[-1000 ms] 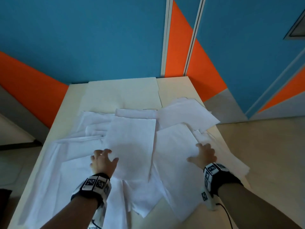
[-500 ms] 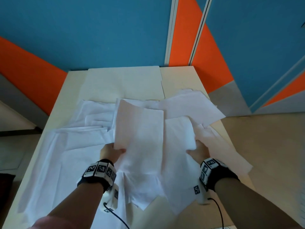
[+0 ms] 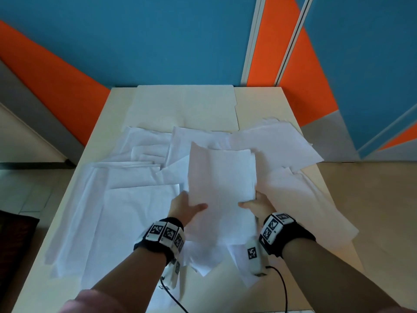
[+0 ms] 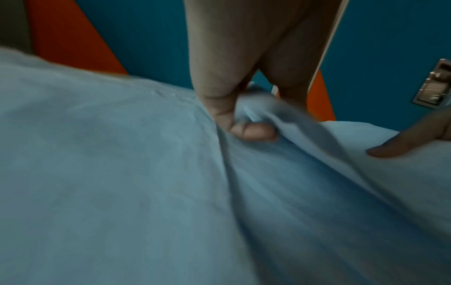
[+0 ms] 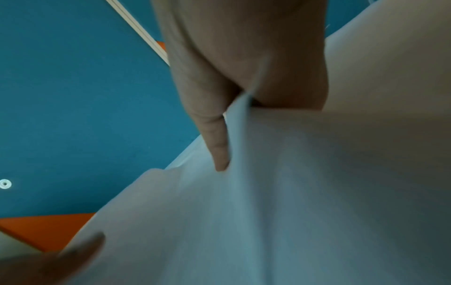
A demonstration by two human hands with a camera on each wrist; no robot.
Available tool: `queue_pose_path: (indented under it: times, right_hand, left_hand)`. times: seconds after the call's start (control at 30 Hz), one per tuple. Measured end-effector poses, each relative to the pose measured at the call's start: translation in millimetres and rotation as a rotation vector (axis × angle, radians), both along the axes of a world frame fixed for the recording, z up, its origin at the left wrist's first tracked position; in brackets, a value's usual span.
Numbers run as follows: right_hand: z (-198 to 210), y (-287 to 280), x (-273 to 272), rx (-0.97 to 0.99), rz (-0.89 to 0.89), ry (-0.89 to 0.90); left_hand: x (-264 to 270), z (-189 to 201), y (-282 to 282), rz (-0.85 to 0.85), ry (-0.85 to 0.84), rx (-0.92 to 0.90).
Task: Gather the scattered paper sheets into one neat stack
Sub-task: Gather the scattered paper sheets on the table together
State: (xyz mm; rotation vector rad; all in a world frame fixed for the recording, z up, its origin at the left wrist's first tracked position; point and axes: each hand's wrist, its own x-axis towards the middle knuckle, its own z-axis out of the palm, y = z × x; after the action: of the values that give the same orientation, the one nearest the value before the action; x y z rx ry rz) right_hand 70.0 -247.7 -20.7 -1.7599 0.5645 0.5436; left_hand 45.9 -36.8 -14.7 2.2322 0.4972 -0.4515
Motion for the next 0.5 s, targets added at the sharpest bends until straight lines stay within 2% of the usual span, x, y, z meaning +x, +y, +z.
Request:
queue_pose_path:
  times: [0.1, 0.17, 0.3, 0.4, 0.5]
  right_hand:
    - [-1, 0, -1, 0.015, -0.031, 0.006]
    - [-3, 0, -1, 0.031, -0.048, 0.03]
    - [-6, -1, 1, 0.045, -0.006, 0.043]
    - [-7, 0, 0, 0.028, 0.007, 0.032]
    - [-8, 2, 1, -0.022, 0.034, 0.024]
  left_hand:
    - [-6, 10, 21, 0.227, -0.323, 0.058]
    - [-13, 6, 48, 0.313, -0.37, 0.16]
    - [-37, 5, 101, 0.501, -0.005, 0.423]
    - [-52, 11, 123, 0.603, 0.193, 0.385]
    - [-57, 8, 138, 0.627, 0.227, 0.328]
